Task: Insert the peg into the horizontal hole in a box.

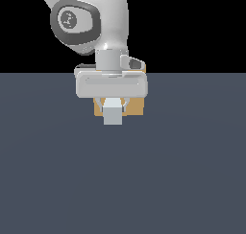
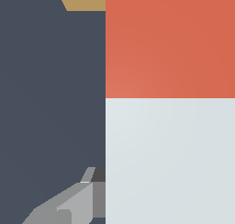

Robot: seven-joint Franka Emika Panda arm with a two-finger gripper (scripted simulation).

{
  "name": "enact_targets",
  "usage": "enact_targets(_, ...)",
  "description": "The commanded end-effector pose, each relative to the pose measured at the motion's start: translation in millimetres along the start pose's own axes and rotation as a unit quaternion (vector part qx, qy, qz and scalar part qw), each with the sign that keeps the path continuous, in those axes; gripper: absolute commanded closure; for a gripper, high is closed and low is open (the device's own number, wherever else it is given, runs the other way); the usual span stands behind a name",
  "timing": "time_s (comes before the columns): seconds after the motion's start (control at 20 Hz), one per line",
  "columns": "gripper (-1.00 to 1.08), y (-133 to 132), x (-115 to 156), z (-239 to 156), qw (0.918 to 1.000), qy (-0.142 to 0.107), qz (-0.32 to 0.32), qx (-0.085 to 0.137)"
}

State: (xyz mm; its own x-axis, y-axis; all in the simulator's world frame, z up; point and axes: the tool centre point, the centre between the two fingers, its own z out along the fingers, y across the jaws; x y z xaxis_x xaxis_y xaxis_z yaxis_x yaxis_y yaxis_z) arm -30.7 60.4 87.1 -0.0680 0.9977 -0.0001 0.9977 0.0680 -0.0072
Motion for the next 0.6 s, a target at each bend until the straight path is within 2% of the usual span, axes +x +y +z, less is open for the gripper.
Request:
enact_targets(0.0,1.08,4,1,-6,1.0,0.001,0.0,-0.006)
enact_targets(0.3,1.08,2,2,-3,1.0,0.0,0.0,-0.003)
enact_targets(0.55,1.08,2,19,-3,1.0,0.0,0.0,-0.003)
